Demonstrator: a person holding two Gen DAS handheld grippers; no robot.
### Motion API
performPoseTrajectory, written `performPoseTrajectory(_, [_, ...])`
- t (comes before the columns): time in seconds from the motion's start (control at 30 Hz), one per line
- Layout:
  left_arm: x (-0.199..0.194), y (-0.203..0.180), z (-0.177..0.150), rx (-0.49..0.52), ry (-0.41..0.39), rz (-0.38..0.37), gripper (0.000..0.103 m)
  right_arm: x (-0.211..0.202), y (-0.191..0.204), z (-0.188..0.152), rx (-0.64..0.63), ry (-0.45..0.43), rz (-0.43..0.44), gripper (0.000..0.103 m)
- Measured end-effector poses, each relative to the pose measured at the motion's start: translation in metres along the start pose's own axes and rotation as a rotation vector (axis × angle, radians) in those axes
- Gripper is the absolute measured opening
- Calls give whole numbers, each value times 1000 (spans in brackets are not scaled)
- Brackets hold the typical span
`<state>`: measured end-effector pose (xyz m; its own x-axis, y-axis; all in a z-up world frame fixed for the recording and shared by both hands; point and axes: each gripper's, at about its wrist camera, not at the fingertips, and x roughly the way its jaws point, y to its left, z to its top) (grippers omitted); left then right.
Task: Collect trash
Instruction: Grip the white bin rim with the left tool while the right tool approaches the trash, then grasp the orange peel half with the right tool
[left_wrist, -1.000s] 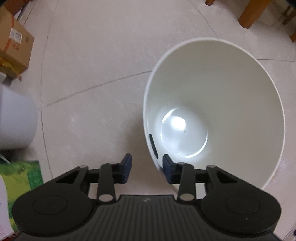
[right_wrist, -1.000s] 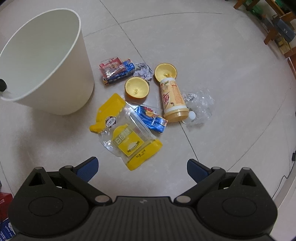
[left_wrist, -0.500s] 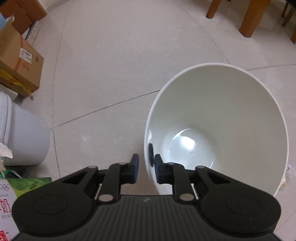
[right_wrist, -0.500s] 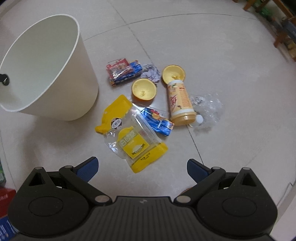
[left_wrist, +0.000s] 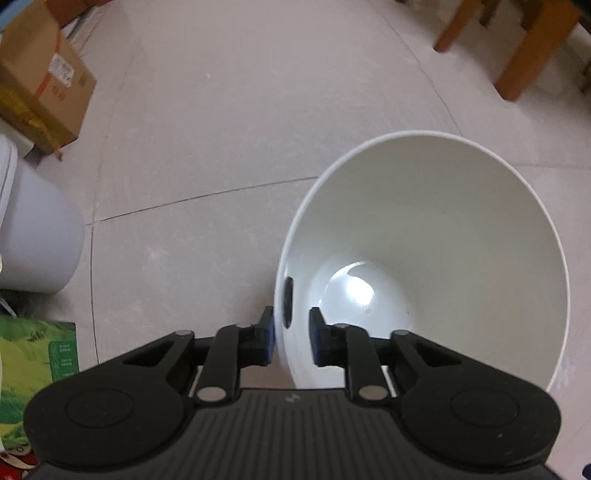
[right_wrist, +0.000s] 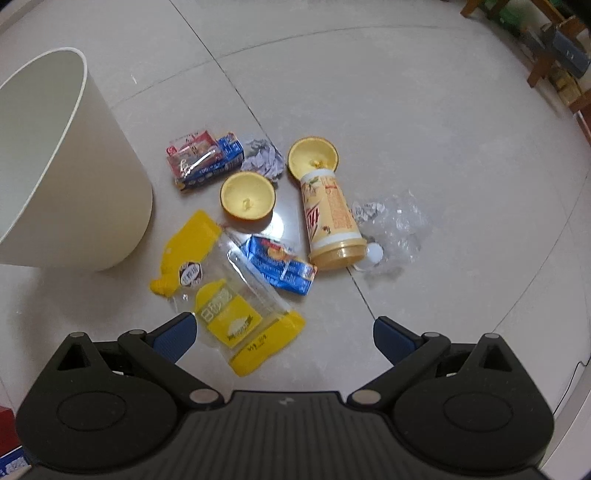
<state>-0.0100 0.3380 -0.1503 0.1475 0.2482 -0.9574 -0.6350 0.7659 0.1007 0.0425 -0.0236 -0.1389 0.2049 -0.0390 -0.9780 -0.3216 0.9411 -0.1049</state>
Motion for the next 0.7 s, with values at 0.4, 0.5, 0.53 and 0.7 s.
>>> performPoseTrajectory(0.4, [9,15,18,-104,139,-34,5,19,-7,20,-211,-19,36,103])
performPoseTrajectory(0.5, [13,13,20,-73,137,-22,6,20,-13,26,-227,-41,14,103])
performPoseTrajectory(0.53, [15,12,20,-72,137,-22,6,21,-15,28,-232,-45,10,103])
performPoseTrajectory(0.7, [15,13,20,-53,125,-30,6,30,-21,25,-266,-50,2,103])
